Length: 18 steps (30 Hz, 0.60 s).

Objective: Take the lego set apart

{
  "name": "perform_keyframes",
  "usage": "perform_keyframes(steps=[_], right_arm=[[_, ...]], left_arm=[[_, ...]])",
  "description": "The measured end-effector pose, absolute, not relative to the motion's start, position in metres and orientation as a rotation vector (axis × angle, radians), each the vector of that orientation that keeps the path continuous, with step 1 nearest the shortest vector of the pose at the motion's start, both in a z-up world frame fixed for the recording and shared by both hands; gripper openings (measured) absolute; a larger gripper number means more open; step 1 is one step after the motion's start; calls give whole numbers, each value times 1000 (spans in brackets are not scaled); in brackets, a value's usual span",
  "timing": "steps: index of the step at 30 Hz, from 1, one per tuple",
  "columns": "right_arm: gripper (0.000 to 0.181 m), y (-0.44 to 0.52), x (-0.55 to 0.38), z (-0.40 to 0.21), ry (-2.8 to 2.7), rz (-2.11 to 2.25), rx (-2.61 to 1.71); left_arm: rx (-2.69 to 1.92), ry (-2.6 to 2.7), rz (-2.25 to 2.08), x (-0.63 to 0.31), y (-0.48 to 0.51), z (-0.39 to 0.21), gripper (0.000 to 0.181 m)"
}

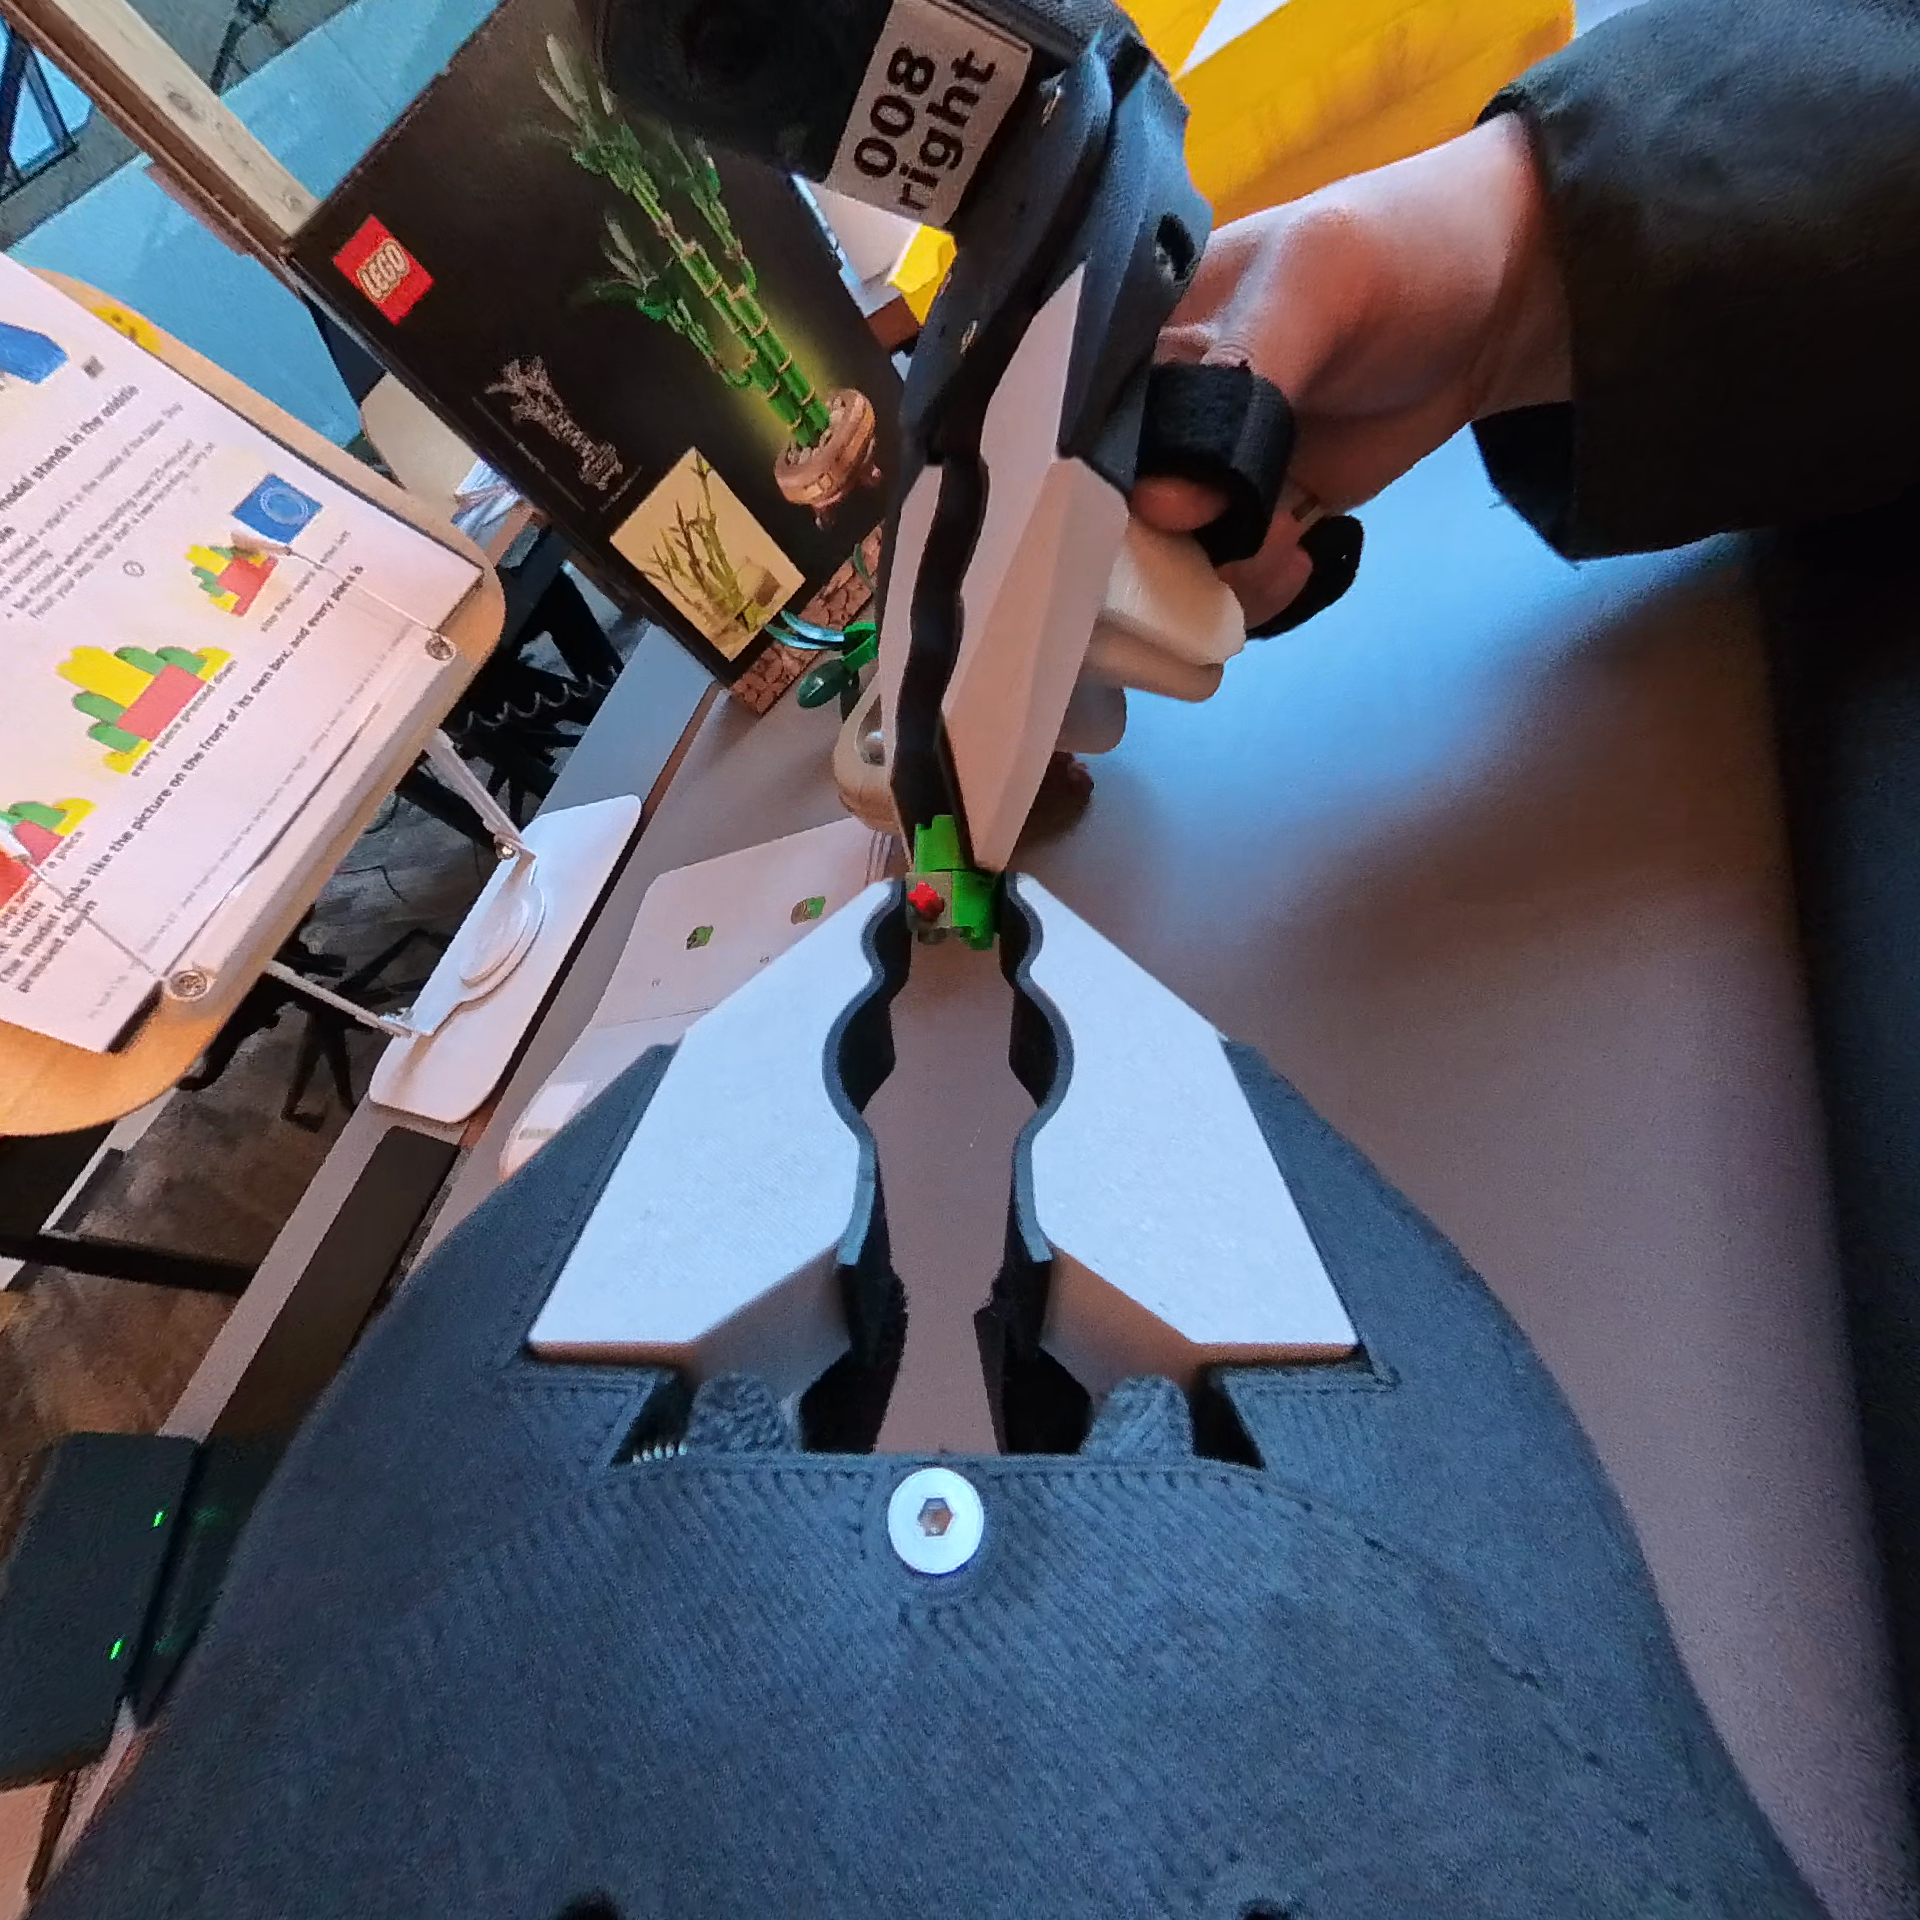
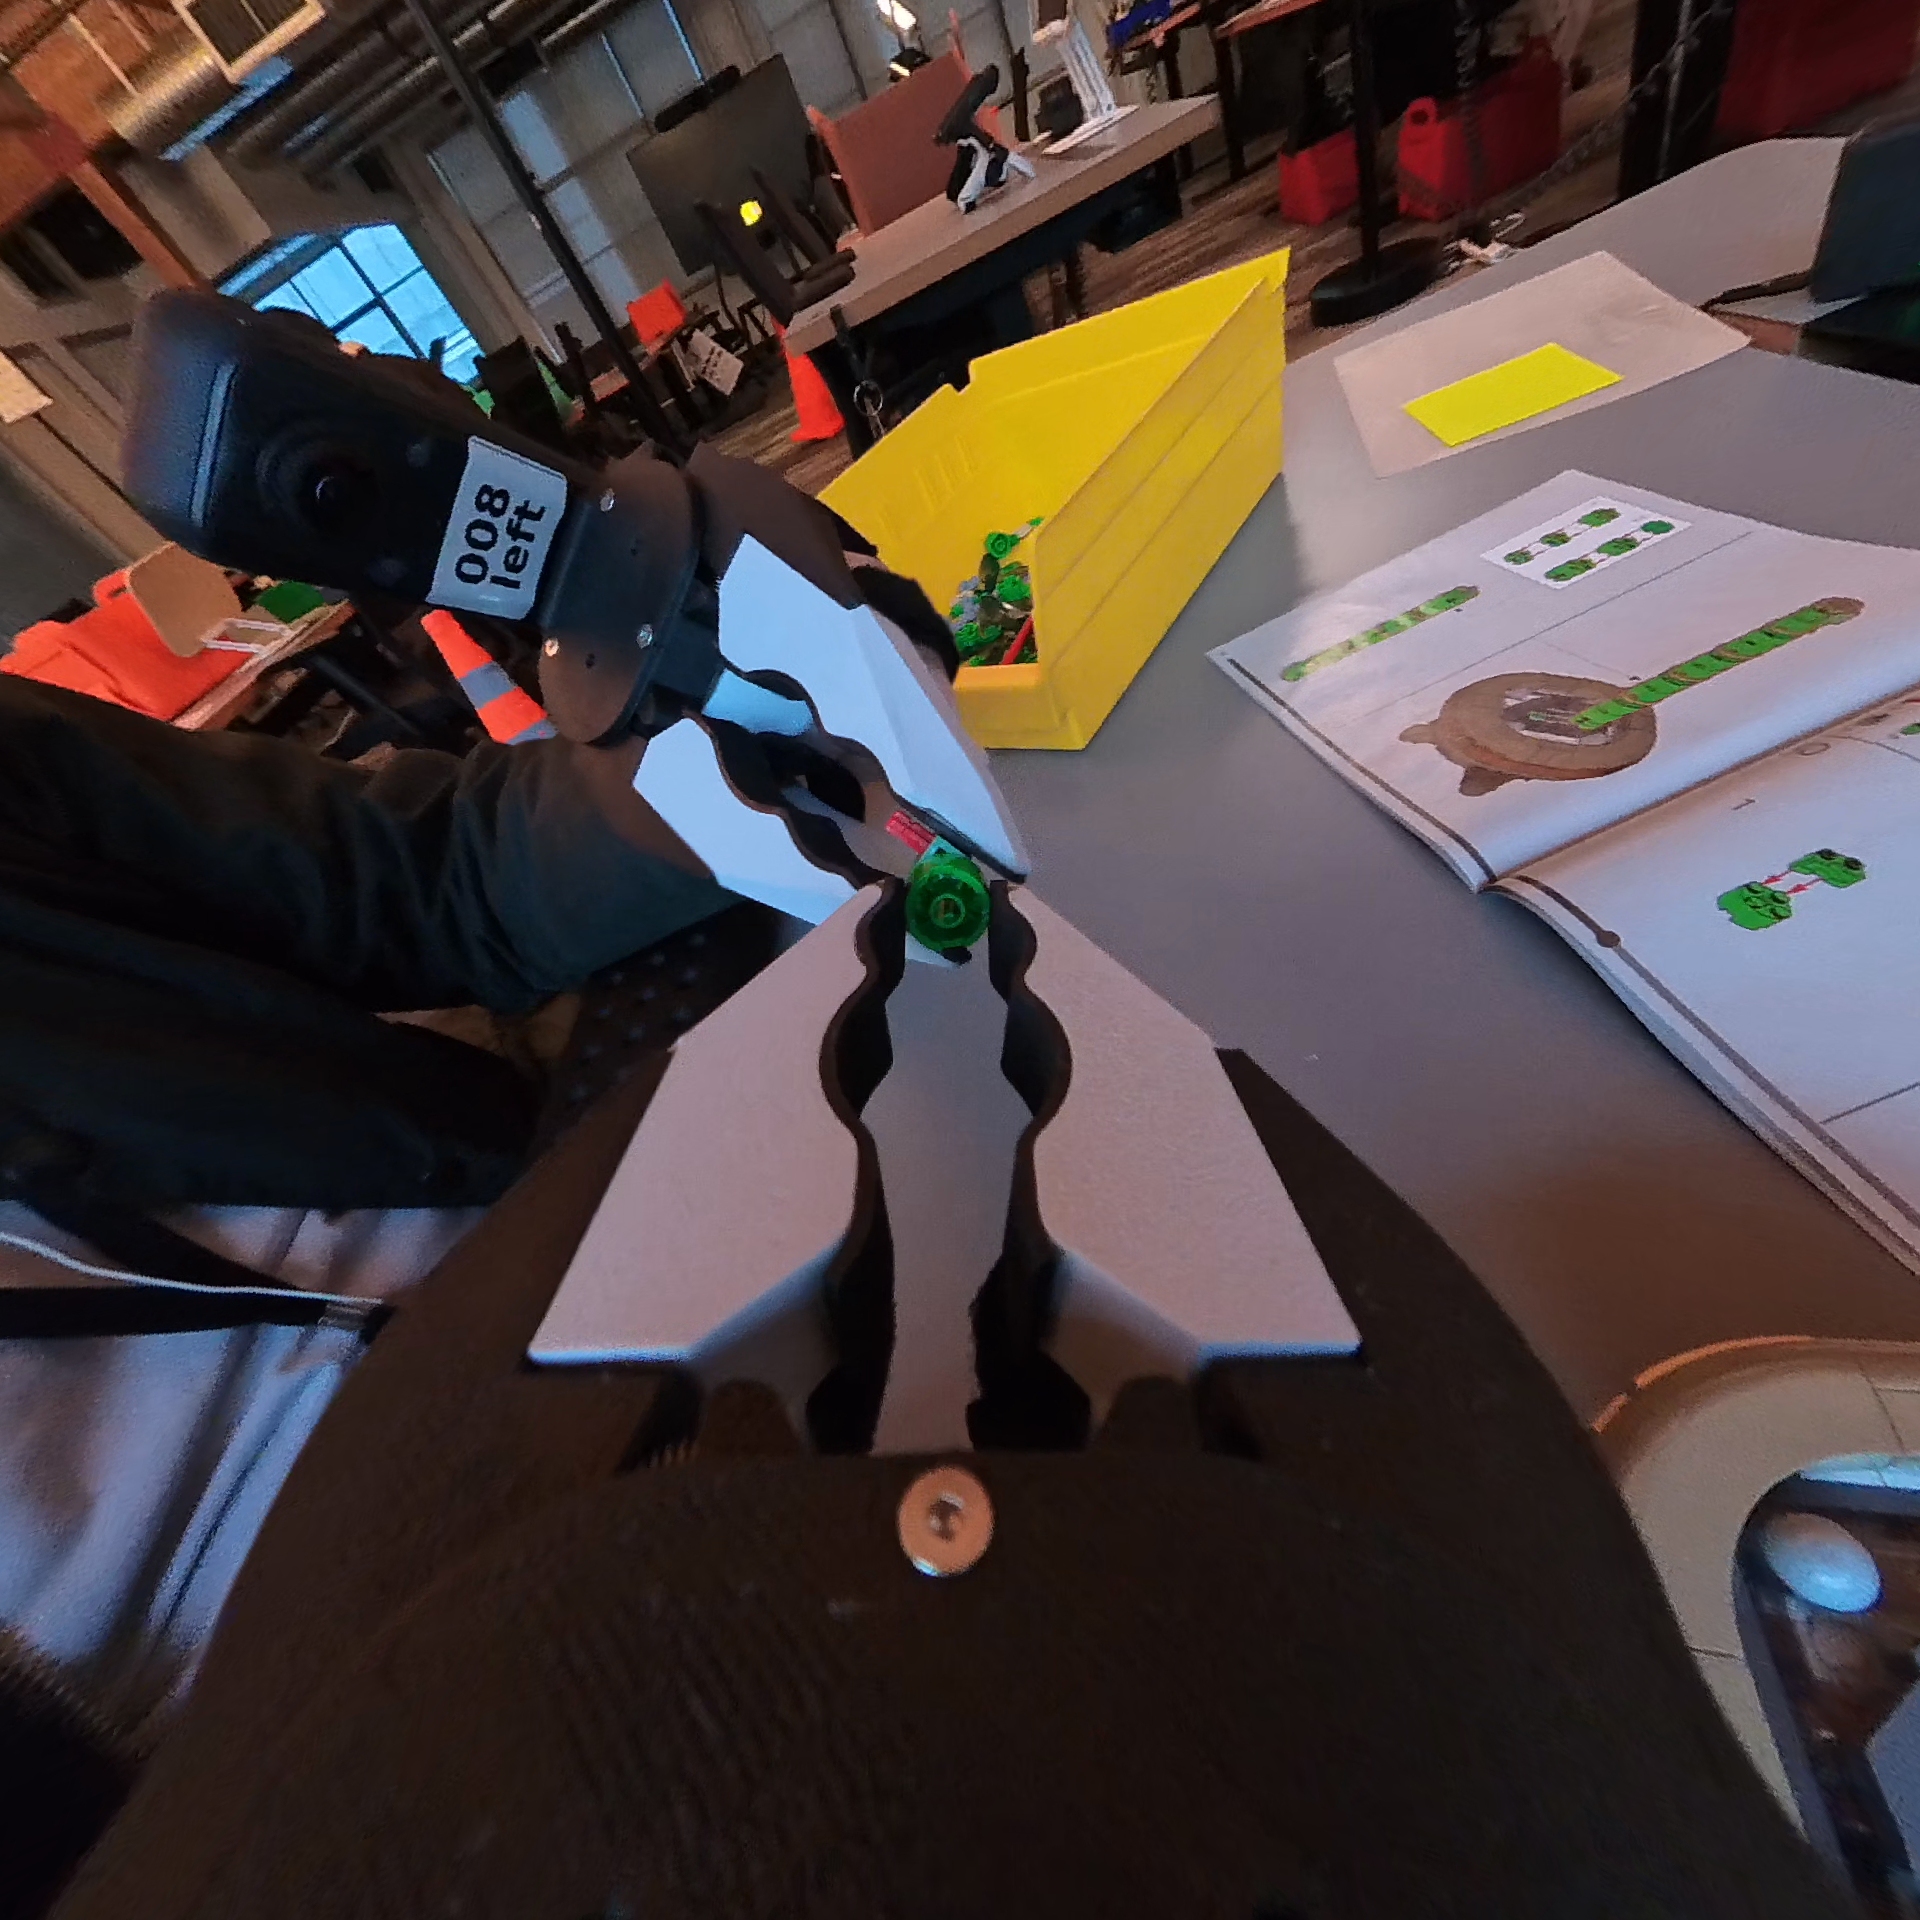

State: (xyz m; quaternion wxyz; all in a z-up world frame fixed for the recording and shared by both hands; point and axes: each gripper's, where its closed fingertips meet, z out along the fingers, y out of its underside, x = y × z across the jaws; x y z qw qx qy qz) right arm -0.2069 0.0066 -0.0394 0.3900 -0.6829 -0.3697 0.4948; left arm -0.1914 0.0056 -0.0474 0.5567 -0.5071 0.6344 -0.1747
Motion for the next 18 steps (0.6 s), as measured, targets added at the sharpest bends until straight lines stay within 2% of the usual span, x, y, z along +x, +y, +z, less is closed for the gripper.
perform_keyframes(steps=[14, 16, 18], right_arm=[[15, -12, -193, -23, -1066, 1131, -1681], [15, -4, -164, 2, -920, 1166, -1609], [14, -3, -136, 20, -823, 1211, -1545]], left_arm=[[-1164, 1485, -399, -189, -6, -33, 14], [-1190, 1432, -294, -210, 17, -31, 14], [-1201, 1362, -476, -215, 11, -16, 14]])
